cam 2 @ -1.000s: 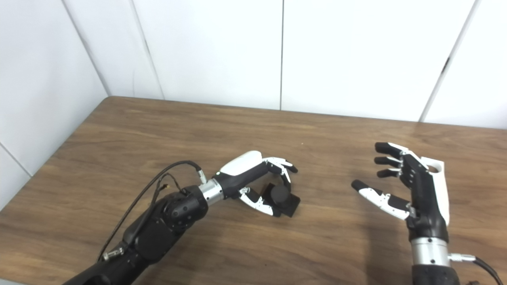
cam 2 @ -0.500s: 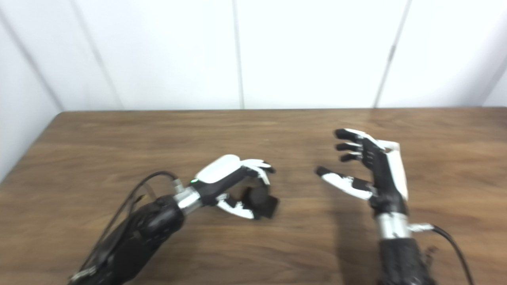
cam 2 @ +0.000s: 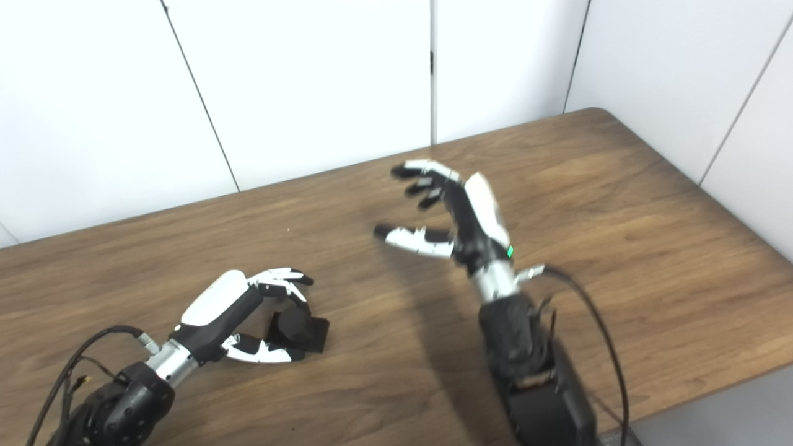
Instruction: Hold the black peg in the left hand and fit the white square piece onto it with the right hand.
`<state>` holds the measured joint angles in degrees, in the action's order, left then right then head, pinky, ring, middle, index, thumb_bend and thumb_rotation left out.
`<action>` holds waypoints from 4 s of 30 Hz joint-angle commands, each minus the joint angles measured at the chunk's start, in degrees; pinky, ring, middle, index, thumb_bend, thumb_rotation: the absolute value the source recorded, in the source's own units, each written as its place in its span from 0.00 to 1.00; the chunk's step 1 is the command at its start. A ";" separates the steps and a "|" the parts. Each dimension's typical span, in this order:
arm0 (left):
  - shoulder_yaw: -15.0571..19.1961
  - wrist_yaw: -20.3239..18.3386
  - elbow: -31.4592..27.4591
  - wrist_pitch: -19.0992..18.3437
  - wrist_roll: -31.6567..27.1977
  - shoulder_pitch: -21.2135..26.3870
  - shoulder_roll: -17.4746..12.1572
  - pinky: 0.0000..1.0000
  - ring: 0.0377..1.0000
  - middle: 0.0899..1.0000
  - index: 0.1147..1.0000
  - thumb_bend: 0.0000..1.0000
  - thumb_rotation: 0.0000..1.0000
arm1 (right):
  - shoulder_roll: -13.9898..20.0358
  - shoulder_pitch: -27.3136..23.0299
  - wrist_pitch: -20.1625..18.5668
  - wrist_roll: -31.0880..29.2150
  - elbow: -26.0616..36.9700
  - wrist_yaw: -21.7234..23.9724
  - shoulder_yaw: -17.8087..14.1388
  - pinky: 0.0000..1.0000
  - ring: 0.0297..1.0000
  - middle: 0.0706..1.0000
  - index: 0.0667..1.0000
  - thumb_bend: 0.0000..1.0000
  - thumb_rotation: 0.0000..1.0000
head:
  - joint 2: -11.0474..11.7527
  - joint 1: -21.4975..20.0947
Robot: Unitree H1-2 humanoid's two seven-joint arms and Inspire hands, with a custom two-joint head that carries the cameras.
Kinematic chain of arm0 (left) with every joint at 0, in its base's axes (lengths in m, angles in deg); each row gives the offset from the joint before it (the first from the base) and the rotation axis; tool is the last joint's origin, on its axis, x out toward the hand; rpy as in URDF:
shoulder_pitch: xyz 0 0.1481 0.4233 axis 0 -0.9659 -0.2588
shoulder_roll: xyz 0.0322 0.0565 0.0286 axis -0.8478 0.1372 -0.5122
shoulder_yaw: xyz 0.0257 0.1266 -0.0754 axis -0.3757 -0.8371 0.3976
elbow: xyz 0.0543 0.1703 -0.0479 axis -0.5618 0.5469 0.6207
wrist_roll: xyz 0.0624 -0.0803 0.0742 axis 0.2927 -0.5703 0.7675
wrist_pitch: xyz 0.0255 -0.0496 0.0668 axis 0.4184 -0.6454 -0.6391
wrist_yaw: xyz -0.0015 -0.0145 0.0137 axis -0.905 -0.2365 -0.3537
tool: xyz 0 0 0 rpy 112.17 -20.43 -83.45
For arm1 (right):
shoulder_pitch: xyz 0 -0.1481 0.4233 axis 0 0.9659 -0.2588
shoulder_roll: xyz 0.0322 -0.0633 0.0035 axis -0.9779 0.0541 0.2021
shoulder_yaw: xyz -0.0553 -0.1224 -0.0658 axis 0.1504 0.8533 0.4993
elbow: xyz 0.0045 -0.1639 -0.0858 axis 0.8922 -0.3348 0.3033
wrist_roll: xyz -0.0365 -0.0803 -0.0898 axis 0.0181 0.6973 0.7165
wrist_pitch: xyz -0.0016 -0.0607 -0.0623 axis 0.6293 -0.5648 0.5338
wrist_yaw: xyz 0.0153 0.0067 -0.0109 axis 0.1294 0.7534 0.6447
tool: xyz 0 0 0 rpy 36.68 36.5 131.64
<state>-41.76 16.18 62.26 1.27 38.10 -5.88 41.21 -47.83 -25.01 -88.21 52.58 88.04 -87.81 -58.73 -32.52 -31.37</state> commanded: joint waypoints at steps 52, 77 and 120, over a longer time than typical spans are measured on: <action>-0.83 -3.75 0.25 -0.92 2.50 -4.24 -3.61 0.75 0.85 0.79 0.42 0.52 0.06 | 31.27 -27.03 -10.41 6.55 -33.46 37.16 17.42 0.75 0.95 0.97 0.81 0.81 0.41 | -0.65 2.76; -0.95 -3.74 -0.92 -1.91 3.10 -5.05 -3.36 0.75 0.86 0.80 0.43 0.52 0.06 | 29.07 -25.37 -7.35 6.07 -36.64 31.14 18.36 0.81 0.93 0.92 0.78 0.76 0.33 | -1.28 4.65; -1.40 -3.59 -2.22 -3.07 3.27 -5.58 -3.24 0.75 0.86 0.80 0.43 0.52 0.06 | 23.34 -23.57 -4.18 6.66 -44.09 24.91 22.92 0.78 0.89 0.88 0.70 0.71 0.27 | -3.09 6.36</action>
<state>-41.10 16.17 58.10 -0.79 37.24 -9.02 40.11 -21.98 -48.94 -93.77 60.55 45.02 -65.64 -37.67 -35.60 -24.96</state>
